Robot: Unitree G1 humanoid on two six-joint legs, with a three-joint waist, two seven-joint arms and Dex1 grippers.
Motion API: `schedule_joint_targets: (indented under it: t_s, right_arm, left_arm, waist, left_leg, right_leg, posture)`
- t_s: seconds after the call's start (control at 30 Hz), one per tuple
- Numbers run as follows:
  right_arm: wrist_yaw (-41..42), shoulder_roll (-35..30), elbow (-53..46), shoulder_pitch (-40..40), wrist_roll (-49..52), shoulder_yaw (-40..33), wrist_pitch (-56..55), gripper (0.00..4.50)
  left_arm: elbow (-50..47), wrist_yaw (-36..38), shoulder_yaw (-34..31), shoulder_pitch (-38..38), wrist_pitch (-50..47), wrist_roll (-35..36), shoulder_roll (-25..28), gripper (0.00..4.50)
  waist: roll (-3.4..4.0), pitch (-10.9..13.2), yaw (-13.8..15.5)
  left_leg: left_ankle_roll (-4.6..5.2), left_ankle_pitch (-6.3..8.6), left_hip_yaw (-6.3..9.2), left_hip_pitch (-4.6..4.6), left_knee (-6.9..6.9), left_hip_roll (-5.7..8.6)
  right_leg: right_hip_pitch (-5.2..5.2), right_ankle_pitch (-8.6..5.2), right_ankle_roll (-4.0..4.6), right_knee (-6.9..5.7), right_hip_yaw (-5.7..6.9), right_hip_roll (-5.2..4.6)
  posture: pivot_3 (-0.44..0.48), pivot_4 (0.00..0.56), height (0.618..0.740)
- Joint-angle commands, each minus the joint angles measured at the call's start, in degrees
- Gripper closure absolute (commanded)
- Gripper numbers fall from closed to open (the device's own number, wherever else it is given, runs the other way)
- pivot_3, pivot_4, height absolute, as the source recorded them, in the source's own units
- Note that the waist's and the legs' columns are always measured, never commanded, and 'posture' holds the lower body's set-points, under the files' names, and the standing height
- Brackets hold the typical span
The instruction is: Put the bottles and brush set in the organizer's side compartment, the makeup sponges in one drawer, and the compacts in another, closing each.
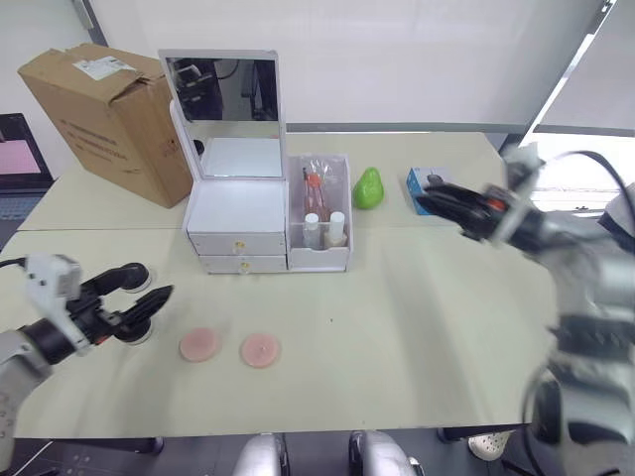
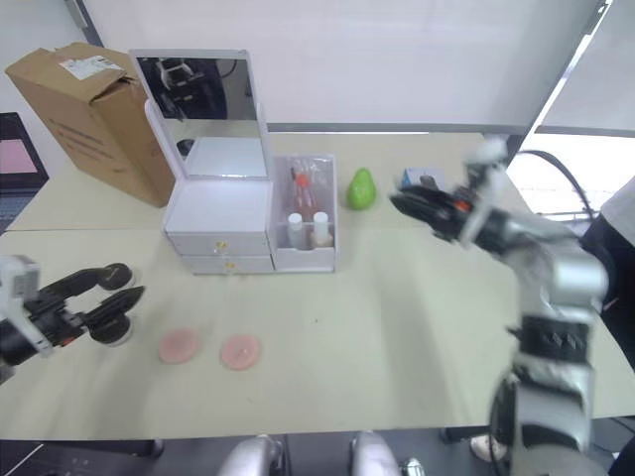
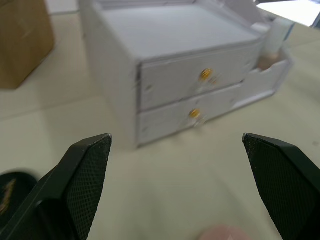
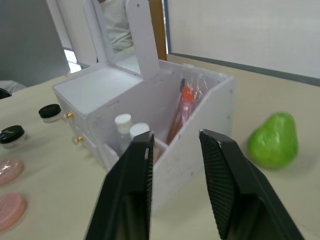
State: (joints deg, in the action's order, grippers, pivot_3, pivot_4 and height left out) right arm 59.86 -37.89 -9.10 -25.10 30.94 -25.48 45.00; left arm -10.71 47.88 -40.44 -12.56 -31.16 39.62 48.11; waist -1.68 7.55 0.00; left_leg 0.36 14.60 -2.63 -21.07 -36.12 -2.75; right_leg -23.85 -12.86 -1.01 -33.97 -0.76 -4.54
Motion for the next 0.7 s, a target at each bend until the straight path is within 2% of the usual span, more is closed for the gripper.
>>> schedule_joint_targets:
  t_s: [0.03,0.17,0.23,0.37,0.53,0.7]
  right_arm:
    - [0.76,-2.93,-8.81,10.56,3.74,-9.12,-1.53,1.45]
    - [1.64,-2.62,-7.55,27.15,-0.29,-15.12,-10.73,0.11]
    - [1.6,-1.35,-5.04,32.6,-0.69,-17.26,-14.64,0.05]
    - [0.51,0.53,-0.99,37.37,-0.82,-18.02,-20.97,0.05]
    - [-0.94,0.87,-1.52,38.11,0.99,-17.04,-23.14,0.05]
    - [-1.81,-1.11,-4.54,38.5,3.46,-15.15,-19.36,0.05]
  left_arm:
    - [9.0,4.43,-4.41,-1.63,5.62,-3.67,2.31,0.0]
    - [18.02,7.48,-6.46,-3.02,10.47,-6.94,4.39,0.0]
    - [21.8,8.38,-7.02,-2.83,12.72,-8.25,5.27,0.0]
    - [29.17,10.62,-6.72,-1.51,16.97,-10.08,6.73,0.0]
    - [26.26,10.23,-6.28,-1.24,16.26,-9.98,6.46,0.0]
    - [23.58,9.77,-6.0,-1.81,15.46,-10.08,5.78,0.0]
  waist:
    - [-0.06,-0.01,-0.06]
    - [-0.58,-0.05,0.01]
    - [-0.62,-0.04,0.03]
    - [-0.61,-0.01,0.15]
    - [-0.61,-0.01,0.24]
    - [-0.61,-0.01,0.63]
  left_leg:
    - [-0.15,0.09,-0.11,-0.01,0.02,-0.02]
    - [-0.46,0.27,-0.25,0.03,0.1,-0.08]
    - [-0.53,0.31,-0.25,-0.02,0.1,-0.16]
    - [-0.65,0.38,-0.3,0.0,0.2,-0.15]
    - [-0.67,0.39,-0.35,0.0,0.22,-0.16]
    - [-0.67,0.39,-0.51,0.0,0.21,-0.16]
  right_leg:
    - [-0.17,0.0,0.0,-0.02,0.0,-0.02]
    - [-0.26,-0.01,0.01,-0.01,0.19,0.1]
    - [-0.38,-0.01,0.02,-0.01,0.17,0.01]
    - [-0.45,-0.01,0.02,-0.01,0.21,-0.26]
    - [-0.46,-0.01,0.01,-0.03,0.69,-0.7]
    - [-0.42,0.01,0.0,-0.03,0.96,-0.83]
  posture:
    - [0.0,0.15,0.74]
    - [0.0,0.15,0.74]
    - [0.0,0.15,0.74]
    - [0.0,0.15,0.74]
    - [0.0,0.15,0.74]
    - [0.0,0.15,0.74]
